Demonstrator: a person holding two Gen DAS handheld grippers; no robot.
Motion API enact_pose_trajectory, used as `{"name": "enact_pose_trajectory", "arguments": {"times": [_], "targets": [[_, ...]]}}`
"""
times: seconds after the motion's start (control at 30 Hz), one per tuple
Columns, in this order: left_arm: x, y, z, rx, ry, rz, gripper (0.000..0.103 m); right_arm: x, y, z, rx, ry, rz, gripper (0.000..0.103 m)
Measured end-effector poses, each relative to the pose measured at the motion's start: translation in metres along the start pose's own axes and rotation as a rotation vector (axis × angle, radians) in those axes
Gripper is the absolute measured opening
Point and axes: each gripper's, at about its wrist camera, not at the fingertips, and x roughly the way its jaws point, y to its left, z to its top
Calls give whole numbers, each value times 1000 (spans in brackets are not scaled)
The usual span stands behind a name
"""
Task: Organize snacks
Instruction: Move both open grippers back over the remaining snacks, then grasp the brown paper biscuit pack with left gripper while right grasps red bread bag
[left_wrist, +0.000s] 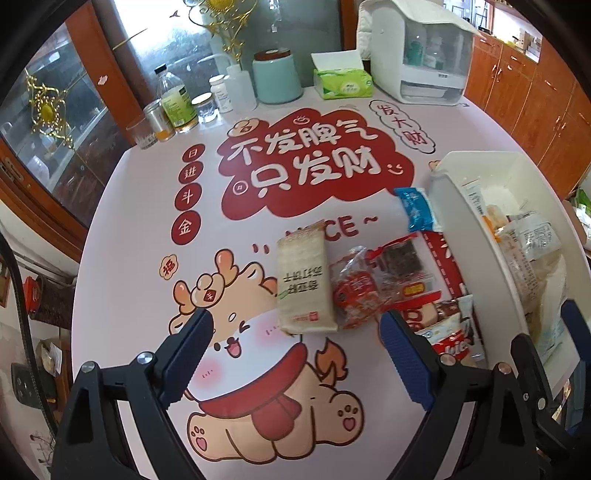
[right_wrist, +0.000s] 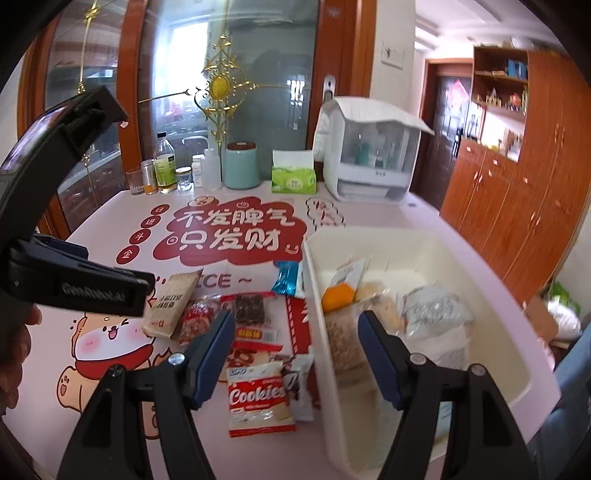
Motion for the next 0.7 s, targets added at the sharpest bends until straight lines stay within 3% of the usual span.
{"name": "enact_pose_trajectory", "arguments": {"times": [0.3,0.7], "targets": [[33,20,-9,12,54,-17,91,17,10,-23,65,49,62,70],[93,33,16,39,173,-158,91,65,66,-23,-95,75,64,69]]}}
